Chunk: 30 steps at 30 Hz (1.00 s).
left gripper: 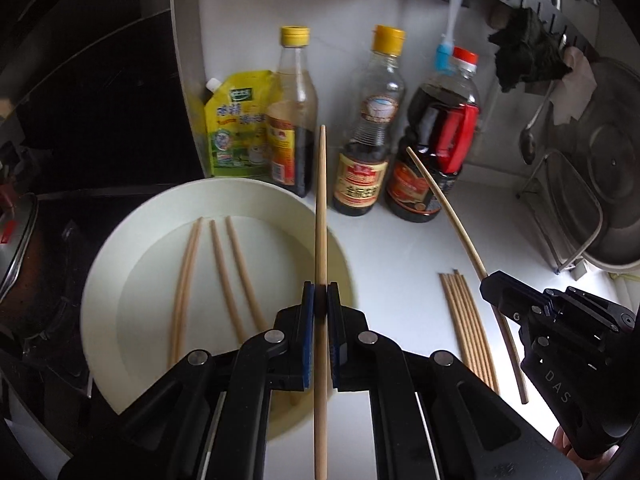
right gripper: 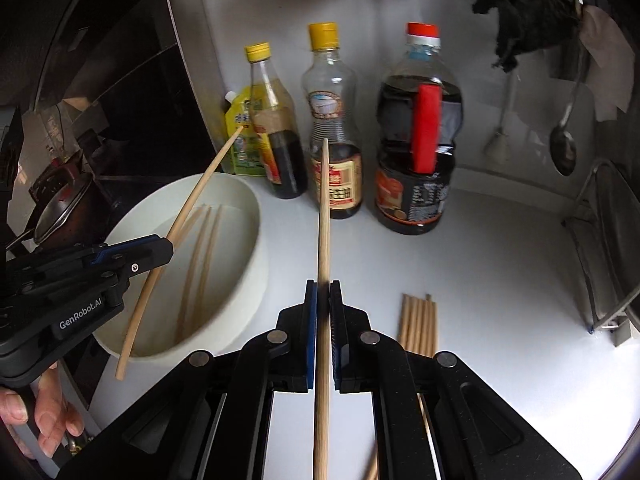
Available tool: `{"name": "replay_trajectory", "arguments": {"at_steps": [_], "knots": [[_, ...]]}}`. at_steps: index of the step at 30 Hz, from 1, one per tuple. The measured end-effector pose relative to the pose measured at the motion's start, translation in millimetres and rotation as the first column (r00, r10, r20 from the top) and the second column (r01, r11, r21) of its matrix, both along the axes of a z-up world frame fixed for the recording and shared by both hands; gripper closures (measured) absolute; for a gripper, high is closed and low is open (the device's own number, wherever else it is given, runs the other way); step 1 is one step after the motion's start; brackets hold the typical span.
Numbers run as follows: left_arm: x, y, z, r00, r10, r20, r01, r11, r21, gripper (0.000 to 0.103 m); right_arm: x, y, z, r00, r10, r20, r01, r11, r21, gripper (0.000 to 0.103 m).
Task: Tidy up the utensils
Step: 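Carry both held chopsticks up and over the white basin, then open the right tool to drop its chopstick while the left tool releases its own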
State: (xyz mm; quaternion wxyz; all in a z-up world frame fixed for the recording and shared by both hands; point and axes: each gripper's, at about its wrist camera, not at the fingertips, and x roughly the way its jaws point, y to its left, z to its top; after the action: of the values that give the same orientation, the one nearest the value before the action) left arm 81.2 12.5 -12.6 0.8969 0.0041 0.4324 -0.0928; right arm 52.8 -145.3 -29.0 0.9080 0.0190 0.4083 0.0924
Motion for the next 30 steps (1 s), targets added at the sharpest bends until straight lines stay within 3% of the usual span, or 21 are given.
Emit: {"name": "replay_trajectory", "arguments": {"at_steps": [5,12,21,30], "knots": [[18,63,-10,0.995,0.091,-0.03,-0.09,0.996,0.021,0.096,34,61,-5,0.996,0.09,-0.017,-0.089,0.996,0.026,0.097],[45,121,-45,0.983,0.146,-0.114,-0.141,0.989,0.048,0.096,76,128,-39,0.981,0.144,-0.127,-0.136,0.988,0.07,0.097],[60,130,-77,0.975,0.11,-0.194,-0.103,0.994,0.047,0.096,96,157,-78,0.964,0.115,-0.239,-0.105,0.993,0.056,0.097],[64,133,-93,0.964,0.101,-0.247,-0.097,0.995,0.026,0.095,98,155,-88,0.956,0.093,-0.277,-0.082,0.995,0.051,0.097]]}}
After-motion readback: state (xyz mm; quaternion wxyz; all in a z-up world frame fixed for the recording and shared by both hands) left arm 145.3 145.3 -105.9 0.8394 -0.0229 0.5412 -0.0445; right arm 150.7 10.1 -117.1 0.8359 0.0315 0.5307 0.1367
